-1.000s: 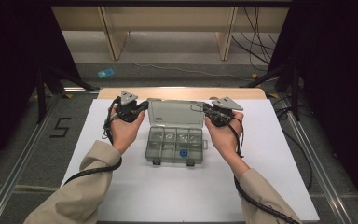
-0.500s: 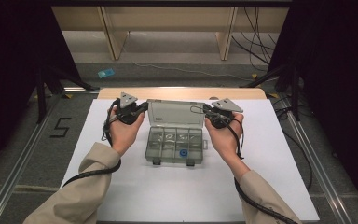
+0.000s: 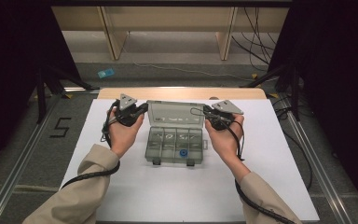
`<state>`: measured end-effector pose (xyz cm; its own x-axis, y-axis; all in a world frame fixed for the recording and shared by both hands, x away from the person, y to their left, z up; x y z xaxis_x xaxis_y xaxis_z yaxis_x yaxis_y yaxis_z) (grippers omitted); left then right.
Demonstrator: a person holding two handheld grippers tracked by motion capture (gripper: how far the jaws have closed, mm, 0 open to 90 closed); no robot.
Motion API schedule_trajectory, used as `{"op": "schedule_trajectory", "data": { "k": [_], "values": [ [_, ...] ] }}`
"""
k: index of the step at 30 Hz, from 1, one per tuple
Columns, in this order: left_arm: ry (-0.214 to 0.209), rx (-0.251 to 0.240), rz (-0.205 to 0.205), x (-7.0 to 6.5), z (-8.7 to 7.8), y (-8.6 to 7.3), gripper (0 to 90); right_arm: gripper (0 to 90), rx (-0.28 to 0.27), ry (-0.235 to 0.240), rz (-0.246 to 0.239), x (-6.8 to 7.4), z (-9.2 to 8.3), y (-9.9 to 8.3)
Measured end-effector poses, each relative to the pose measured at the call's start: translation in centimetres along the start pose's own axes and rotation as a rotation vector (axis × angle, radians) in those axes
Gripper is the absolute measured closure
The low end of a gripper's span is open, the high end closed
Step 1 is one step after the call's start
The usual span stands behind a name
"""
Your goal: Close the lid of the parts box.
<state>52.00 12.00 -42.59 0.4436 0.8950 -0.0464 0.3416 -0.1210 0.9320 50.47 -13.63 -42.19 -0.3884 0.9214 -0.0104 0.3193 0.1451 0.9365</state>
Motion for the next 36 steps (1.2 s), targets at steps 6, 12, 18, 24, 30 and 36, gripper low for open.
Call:
{"op": "schedule_trajectory", "data": {
  "k": [6,12,18,24,30,36],
  "values": [
    [0.0,0.0,0.009,-0.05,-0.16,-0.07,87.6,86.2,-0.001,-0.005,-0.002,0.0,-0.11,0.0],
    [-0.004,-0.002,0.016,-0.11,-0.3,-0.14,87.5,86.2,0.005,-0.005,-0.018,-0.02,-0.29,-0.11],
    [-0.003,0.0,0.028,-0.13,-0.46,-0.24,87.4,86.2,-0.009,-0.01,-0.02,0.03,-0.34,-0.13],
    [-0.007,-0.004,0.027,-0.2,-0.58,-0.32,87.4,86.2,-0.011,-0.008,-0.023,0.12,-0.45,-0.25],
    [-0.003,-0.008,0.036,-0.25,-0.66,-0.38,87.4,86.2,-0.003,0.004,-0.019,0.25,-0.6,-0.38],
    [-0.002,-0.012,0.04,-0.34,-0.81,-0.52,87.2,86.1,-0.014,-0.01,-0.022,0.24,-0.66,-0.39]
  ]
}}
Point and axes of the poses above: each handheld gripper's, and its own axes: z roughly forward along the jaws, y roughly out of its top, x roughly to its left, the point moved 6 cm from there along z, roughly forward along the jaws
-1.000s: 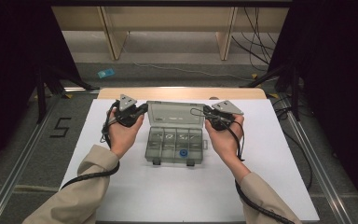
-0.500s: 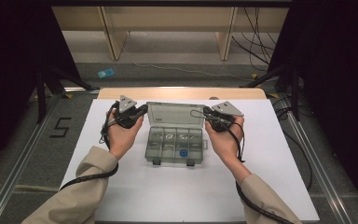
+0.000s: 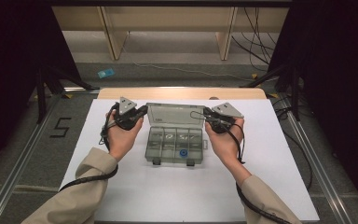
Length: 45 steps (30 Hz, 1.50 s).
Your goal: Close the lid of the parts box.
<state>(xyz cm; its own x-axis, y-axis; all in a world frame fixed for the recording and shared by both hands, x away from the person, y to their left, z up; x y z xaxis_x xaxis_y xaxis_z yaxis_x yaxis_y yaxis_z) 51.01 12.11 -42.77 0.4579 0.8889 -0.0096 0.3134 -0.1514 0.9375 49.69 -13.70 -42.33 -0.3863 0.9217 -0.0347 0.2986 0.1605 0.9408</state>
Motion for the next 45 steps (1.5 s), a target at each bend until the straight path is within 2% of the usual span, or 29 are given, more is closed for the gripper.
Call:
{"op": "schedule_trajectory", "data": {
  "k": [14,39,44,45],
  "values": [
    [-0.002,-0.004,0.01,-0.1,-0.3,-0.2,87.1,86.0,0.003,0.013,-0.005,0.2,-0.3,-0.3],
    [-0.005,-0.023,0.039,-0.3,-0.8,-0.7,86.8,85.9,-0.009,0.001,-0.024,0.5,-0.8,-0.6],
    [-0.005,-0.024,0.044,-0.4,-0.9,-0.7,86.8,85.9,-0.001,0.005,-0.034,0.5,-1.0,-0.7],
    [-0.005,-0.025,0.044,-0.4,-0.9,-0.7,86.8,85.9,0.017,0.006,-0.036,0.5,-1.2,-0.8]
  ]
}}
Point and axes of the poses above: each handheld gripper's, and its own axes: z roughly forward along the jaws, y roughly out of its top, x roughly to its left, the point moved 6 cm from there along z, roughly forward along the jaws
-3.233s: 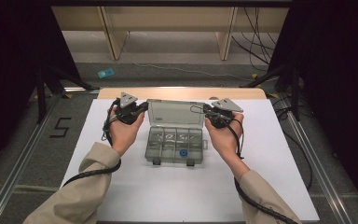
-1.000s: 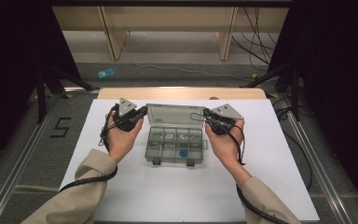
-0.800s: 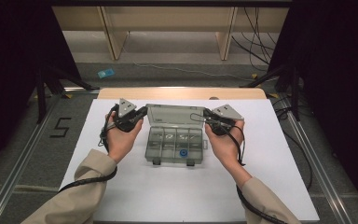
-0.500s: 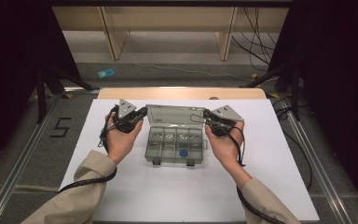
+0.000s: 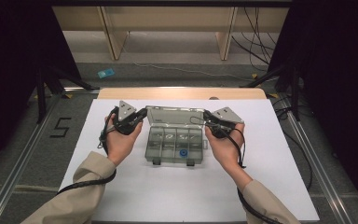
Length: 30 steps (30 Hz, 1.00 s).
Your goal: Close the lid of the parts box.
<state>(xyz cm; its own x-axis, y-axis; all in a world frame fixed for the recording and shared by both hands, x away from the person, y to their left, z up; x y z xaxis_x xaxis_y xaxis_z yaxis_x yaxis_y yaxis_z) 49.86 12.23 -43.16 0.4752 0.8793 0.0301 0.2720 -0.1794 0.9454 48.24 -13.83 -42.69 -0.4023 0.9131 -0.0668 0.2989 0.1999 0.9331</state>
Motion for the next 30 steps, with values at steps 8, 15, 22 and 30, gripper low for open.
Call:
{"op": "schedule_trajectory", "data": {
  "k": [8,15,22,30],
  "values": [
    [0.0,0.003,0.012,-0.12,-0.27,-0.18,86.7,85.9,-0.03,-0.008,0.0,0.13,0.02,-0.08],
    [0.006,-0.002,0.014,-0.21,-0.35,-0.27,86.6,85.8,-0.021,0.003,-0.001,0.24,-0.16,-0.2],
    [0.005,-0.003,0.019,-0.41,-0.47,-0.51,86.5,85.8,-0.029,-0.006,-0.016,0.24,-0.23,-0.25],
    [0.007,0.006,0.032,-0.5,-0.58,-0.99,87.3,85.6,-0.024,-0.005,-0.009,0.43,-0.41,-0.45]
  ]
}}
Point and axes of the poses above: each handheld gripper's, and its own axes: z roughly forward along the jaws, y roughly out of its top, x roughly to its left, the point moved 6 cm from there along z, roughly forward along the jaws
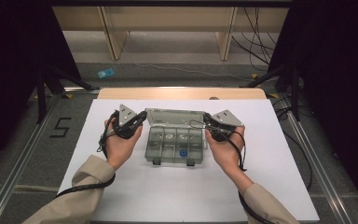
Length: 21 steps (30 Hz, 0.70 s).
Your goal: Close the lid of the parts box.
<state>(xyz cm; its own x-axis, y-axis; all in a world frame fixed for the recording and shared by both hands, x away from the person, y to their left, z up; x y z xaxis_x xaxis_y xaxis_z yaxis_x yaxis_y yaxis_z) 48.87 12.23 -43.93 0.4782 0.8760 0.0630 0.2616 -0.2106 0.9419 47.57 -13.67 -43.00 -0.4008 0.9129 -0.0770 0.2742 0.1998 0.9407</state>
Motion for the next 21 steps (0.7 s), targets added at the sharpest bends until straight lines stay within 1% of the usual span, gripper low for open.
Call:
{"op": "schedule_trajectory", "data": {
  "k": [1,2,3,4,5,7,10,11,12,15,16,17,18,19,20,21],
  "values": [
    [-0.001,0.009,-0.001,-0.02,0.01,-0.23,87.7,85.6,-0.002,-0.002,-0.003,-0.03,-0.01,0.0],
    [-0.013,0.008,-0.038,-0.05,-0.04,-0.31,88.2,85.6,-0.011,-0.006,-0.018,-0.16,0.01,0.04],
    [-0.02,0.008,-0.063,0.0,-0.08,-0.27,88.5,85.6,-0.005,-0.006,-0.017,-0.15,-0.04,0.01],
    [-0.019,0.007,-0.063,0.07,-0.11,-0.11,88.5,85.7,-0.014,-0.007,-0.017,-0.17,0.03,0.05],
    [-0.013,0.008,-0.049,0.02,-0.11,-0.07,88.5,85.7,-0.003,0.0,0.005,-0.06,0.0,0.0],
    [-0.006,0.013,-0.041,-0.05,-0.03,-0.14,88.3,85.7,0.002,0.004,0.002,-0.11,0.02,0.03],
    [-0.011,0.012,-0.031,0.07,-0.04,-0.21,88.1,85.6,-0.002,0.0,0.001,0.03,0.0,0.01],
    [-0.012,0.01,-0.027,0.0,-0.1,-0.24,87.9,85.7,-0.011,-0.007,-0.011,-0.11,0.02,0.04],
    [-0.013,0.009,-0.024,-0.04,-0.14,-0.26,87.8,85.7,-0.004,0.0,0.006,0.01,-0.01,-0.02],
    [-0.02,0.012,-0.018,-0.07,-0.31,-0.37,87.7,85.7,0.0,0.006,0.007,0.04,-0.08,-0.09],
    [-0.023,0.013,-0.016,-0.07,-0.37,-0.4,87.6,85.8,-0.005,0.003,0.001,-0.02,-0.09,-0.08],
    [-0.026,0.015,-0.013,-0.09,-0.45,-0.44,87.6,85.7,-0.004,0.003,0.005,0.01,-0.12,-0.1],
    [-0.031,0.017,-0.006,-0.13,-0.55,-0.48,87.5,85.8,-0.016,0.006,0.01,0.07,-0.08,-0.1],
    [-0.035,0.018,-0.003,-0.18,-0.64,-0.51,87.4,85.8,-0.015,-0.004,0.003,-0.01,-0.17,-0.14],
    [-0.039,0.02,0.002,-0.22,-0.76,-0.55,87.3,85.8,-0.001,0.01,0.011,0.1,-0.3,-0.25],
    [-0.041,0.022,0.008,-0.23,-0.89,-0.57,87.0,85.8,-0.006,0.011,0.015,0.12,-0.29,-0.27]
  ]
}}
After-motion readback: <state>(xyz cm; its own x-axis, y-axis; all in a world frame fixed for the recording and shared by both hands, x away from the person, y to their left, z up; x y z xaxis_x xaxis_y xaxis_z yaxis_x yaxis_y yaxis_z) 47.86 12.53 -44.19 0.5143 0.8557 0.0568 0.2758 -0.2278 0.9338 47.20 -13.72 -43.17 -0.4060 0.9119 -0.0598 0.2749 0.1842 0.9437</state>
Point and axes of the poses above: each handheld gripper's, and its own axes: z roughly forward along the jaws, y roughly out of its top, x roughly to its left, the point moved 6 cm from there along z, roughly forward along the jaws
